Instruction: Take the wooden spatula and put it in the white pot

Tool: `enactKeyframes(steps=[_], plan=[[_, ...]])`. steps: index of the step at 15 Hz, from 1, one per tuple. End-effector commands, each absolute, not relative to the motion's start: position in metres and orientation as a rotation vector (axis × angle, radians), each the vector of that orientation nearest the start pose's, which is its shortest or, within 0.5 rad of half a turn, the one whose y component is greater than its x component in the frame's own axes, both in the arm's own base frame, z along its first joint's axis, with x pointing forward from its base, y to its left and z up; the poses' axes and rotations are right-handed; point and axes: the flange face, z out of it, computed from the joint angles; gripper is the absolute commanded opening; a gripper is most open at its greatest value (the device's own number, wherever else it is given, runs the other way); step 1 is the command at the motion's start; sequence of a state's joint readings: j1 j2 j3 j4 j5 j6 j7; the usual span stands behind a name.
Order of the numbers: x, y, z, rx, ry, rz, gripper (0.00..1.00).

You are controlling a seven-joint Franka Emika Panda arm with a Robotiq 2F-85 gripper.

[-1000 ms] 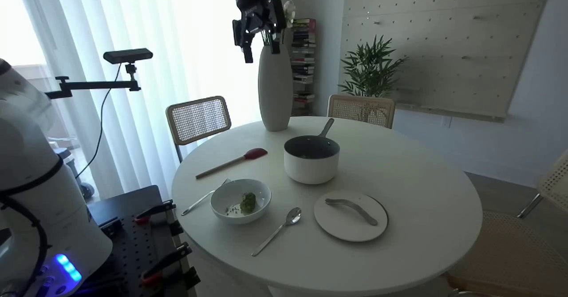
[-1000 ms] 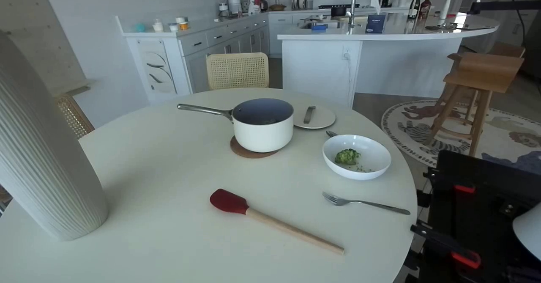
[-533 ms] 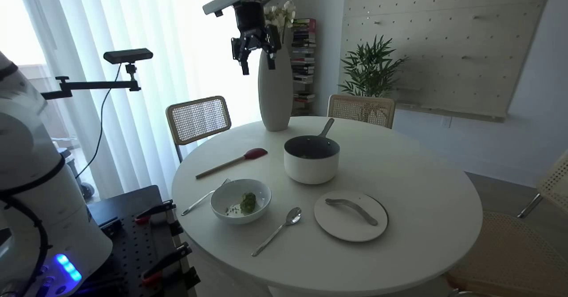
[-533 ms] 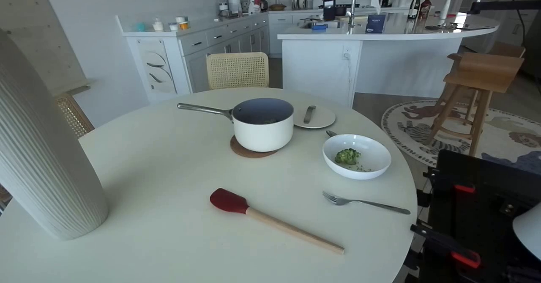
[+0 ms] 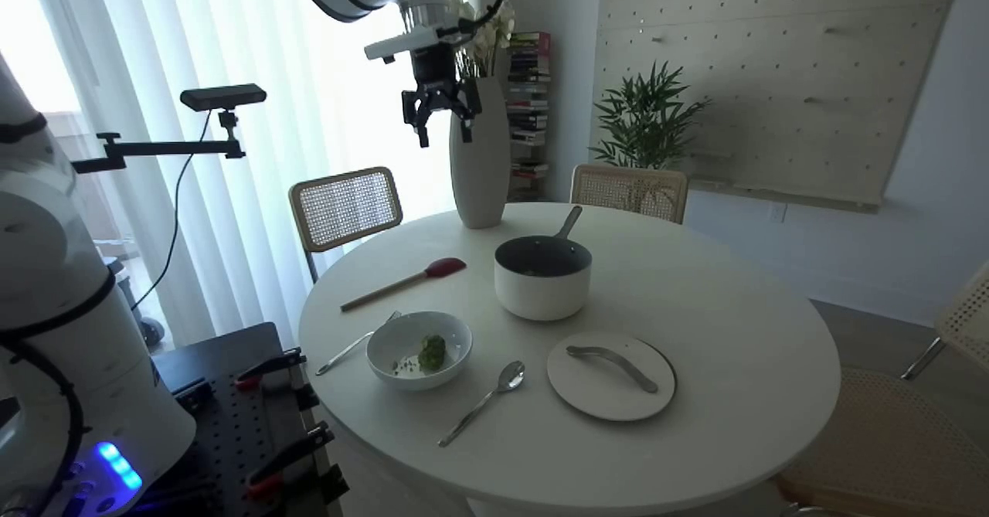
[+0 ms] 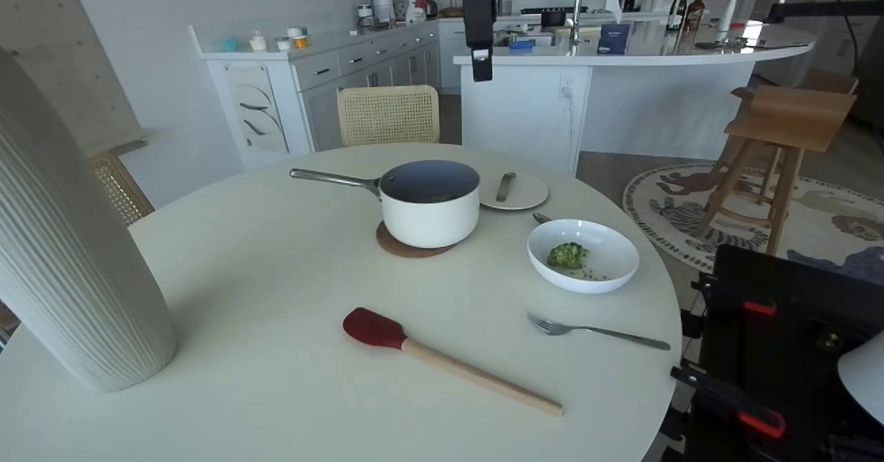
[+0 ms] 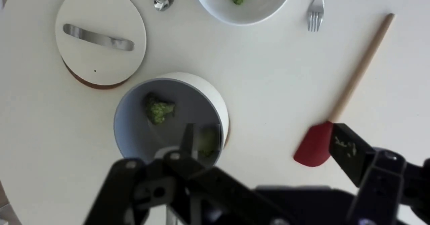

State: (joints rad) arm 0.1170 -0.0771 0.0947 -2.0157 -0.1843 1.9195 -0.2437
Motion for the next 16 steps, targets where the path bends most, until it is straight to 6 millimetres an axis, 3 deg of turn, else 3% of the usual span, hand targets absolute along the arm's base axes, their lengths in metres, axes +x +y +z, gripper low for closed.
enactKeyframes(steps=[1,6,12,16], plan=[[0.534,0.143,0.479,-3.159,-0.949,0.054,1.0],[0.529,0.177,0.45,-3.075,-1.065,0.093,1.0],[0.506,0.196,0.42,-3.089,-0.929,-0.007,1.0],[0.48,0.235,0.39,-3.108,-0.796,-0.03,1.0]])
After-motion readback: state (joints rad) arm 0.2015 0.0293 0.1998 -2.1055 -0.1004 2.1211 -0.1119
